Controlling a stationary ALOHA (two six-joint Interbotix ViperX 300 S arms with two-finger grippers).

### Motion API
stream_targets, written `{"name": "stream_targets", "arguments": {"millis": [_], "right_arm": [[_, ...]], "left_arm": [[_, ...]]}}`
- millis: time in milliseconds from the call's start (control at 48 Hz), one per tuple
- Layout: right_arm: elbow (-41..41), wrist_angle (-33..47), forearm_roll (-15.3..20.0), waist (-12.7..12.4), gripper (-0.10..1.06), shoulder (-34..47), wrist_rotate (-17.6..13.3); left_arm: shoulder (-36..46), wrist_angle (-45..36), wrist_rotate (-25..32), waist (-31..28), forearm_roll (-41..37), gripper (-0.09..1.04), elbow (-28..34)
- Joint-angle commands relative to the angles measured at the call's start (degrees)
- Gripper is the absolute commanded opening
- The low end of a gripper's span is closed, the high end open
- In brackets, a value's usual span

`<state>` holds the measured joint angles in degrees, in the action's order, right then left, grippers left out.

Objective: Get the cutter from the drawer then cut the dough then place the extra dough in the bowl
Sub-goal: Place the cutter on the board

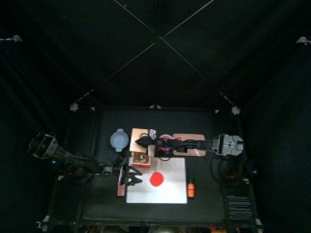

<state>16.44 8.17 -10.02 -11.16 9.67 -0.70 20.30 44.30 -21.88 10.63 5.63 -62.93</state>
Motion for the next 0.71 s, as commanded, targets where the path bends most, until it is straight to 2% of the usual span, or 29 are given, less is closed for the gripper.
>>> {"name": "stream_targets", "arguments": {"millis": [21,83,208,354,417,708], "right_arm": [[-0.09,-2.11,3.78,1.85,-0.02,-4.39,0.09],[0.62,-4.66,5.19,2.99,0.04,-4.66,0.0],[1.05,-11.34,7.38,5.19,0.28,-4.66,0.0],[0.62,-15.12,8.26,5.45,0.6,-4.22,-0.09],[0.62,-15.64,8.44,5.45,0.7,-3.6,0.0],[-0.26,-17.75,8.17,4.92,0.72,1.32,0.0]], "left_arm": [[2.72,0.97,5.89,-2.81,-0.53,0.97,-0.62],[4.57,0.97,10.2,-4.04,-0.26,0.97,-1.93],[9.67,1.23,17.84,-4.92,-0.26,0.97,-4.75],[13.45,1.23,20.74,-5.01,-0.26,0.97,-6.42],[13.71,1.23,20.92,-5.01,-0.18,0.97,-6.94],[13.8,1.23,21.27,-5.1,-1.14,0.97,-7.82]]}}
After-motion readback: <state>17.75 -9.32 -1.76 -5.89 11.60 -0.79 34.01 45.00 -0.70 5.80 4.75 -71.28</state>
